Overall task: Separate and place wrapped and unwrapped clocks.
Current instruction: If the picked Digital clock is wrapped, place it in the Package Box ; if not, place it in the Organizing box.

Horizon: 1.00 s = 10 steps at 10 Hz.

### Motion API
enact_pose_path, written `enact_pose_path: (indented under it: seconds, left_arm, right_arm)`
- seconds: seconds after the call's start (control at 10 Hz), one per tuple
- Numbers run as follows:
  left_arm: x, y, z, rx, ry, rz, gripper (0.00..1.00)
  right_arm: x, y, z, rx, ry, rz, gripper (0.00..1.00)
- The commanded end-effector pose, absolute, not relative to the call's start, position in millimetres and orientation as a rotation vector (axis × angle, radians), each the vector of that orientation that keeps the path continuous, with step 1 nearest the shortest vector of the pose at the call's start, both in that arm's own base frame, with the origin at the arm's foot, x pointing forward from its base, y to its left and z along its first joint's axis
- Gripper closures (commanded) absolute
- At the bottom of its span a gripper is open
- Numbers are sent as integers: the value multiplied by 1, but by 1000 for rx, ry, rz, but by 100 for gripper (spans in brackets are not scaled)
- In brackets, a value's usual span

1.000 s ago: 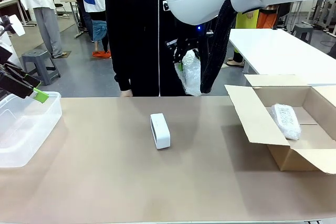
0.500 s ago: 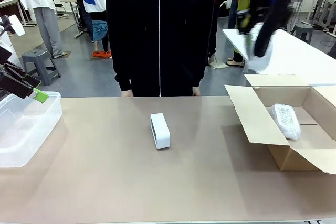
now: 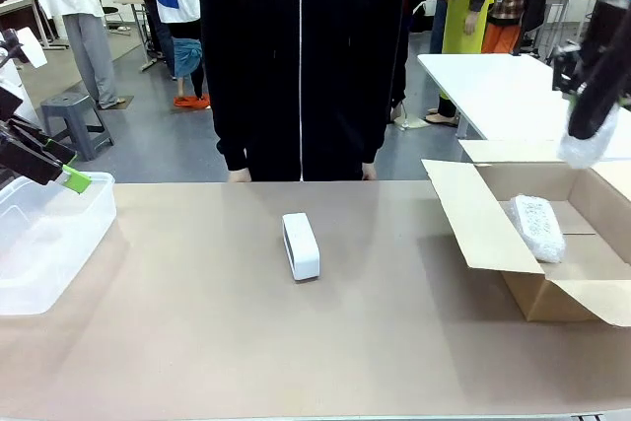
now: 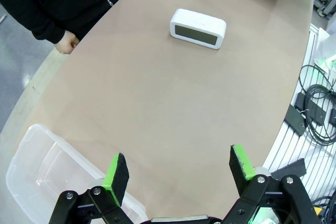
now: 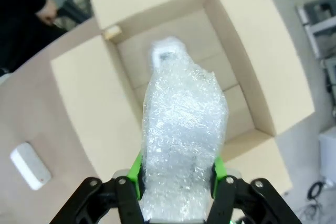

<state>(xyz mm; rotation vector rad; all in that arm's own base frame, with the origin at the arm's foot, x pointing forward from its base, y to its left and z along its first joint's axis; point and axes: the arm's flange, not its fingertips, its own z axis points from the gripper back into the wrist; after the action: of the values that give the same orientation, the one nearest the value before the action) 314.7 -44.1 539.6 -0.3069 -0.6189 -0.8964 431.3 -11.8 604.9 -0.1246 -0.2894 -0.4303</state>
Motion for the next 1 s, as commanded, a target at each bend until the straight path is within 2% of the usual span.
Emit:
enact_pose_path:
  seconds: [0.0, 0.3, 0.7, 0.9]
  left_arm:
    - [316, -43, 539, -317, -624, -913, 0]
    - [316, -43, 539, -317, -624, -913, 0]
    - [316, -43, 539, -317, -624, -913, 0]
    - [316, -43, 539, -317, -624, -913, 0]
  right_arm:
    - [421, -38, 581, -116, -326, -474, 46]
    - [439, -75, 531, -44, -286, -391, 46]
    - [452, -75, 453, -10, -168, -372, 46]
    - [451, -77, 440, 5, -173, -396, 46]
